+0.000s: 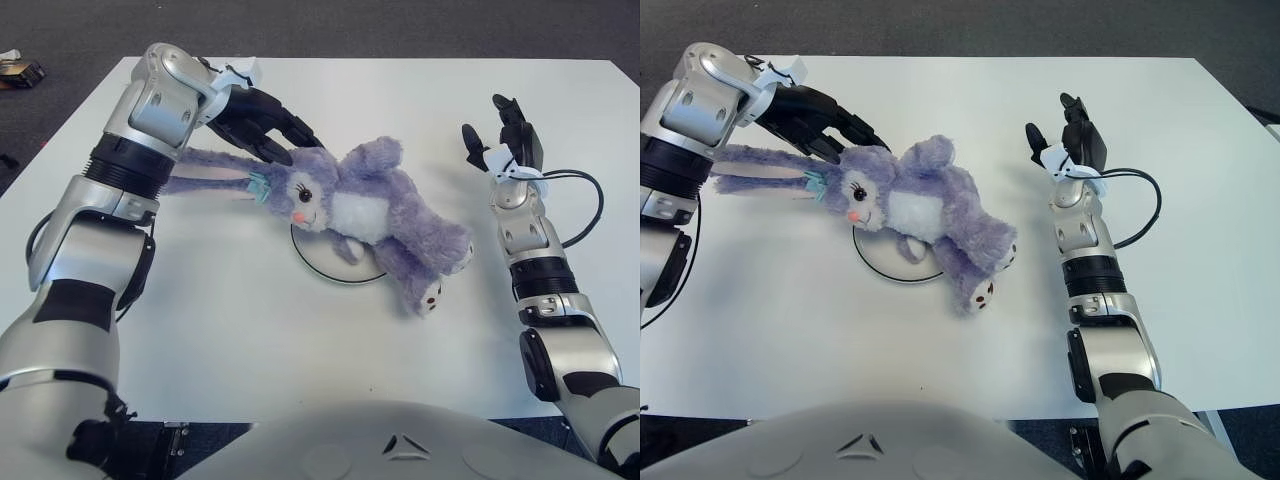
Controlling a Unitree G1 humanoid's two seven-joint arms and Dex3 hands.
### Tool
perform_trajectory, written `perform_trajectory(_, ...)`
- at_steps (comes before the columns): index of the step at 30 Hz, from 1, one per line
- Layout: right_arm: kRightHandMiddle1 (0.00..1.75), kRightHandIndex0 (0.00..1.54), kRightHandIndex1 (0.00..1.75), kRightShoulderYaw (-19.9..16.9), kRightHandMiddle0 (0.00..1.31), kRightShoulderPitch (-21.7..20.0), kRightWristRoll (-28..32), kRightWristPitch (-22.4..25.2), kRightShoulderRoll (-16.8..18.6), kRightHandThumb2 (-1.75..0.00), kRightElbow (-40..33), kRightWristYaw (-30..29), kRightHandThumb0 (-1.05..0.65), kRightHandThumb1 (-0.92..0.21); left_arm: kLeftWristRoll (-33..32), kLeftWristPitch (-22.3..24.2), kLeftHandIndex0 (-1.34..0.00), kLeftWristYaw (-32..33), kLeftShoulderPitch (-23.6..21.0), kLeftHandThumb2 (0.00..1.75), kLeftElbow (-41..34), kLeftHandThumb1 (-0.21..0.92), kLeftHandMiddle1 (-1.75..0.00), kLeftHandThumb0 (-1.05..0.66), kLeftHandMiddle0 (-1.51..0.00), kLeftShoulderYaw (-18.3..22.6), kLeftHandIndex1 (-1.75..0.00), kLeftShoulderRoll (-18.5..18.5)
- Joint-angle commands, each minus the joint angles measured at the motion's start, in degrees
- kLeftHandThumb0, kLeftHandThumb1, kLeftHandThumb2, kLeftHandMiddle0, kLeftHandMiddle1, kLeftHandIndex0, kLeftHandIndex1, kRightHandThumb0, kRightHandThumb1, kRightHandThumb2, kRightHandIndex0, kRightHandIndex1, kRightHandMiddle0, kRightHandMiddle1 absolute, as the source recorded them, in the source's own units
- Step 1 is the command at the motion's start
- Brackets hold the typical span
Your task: Put the doll into the plate.
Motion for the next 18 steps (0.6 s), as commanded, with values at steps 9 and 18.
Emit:
perform_trajectory(9,0.28,0.37,0.01,-0.45,0.24,-0.32,-0.02,0.55,-0.42,-0.73,0.24,-0.29,-0.83,-0.92,-3.24,-6.32,-0.23,2.74,-1.7,0.01,3.87,0.87,0.0,-0.7,-0.27,5.79,0.0,-0.02)
perform_trajectory(18,0.29,0.37,0.0,-0.49,0.23,-0.59,0.05,0.59,-0.34,-0.73,0.78,-0.41,-0.83,-0.92,-4.98,-13.74,-0.25,7.75,-5.0,0.0,12.52,0.85,-0.01,-0.71,-0.31,11.47,-0.01,-0.41)
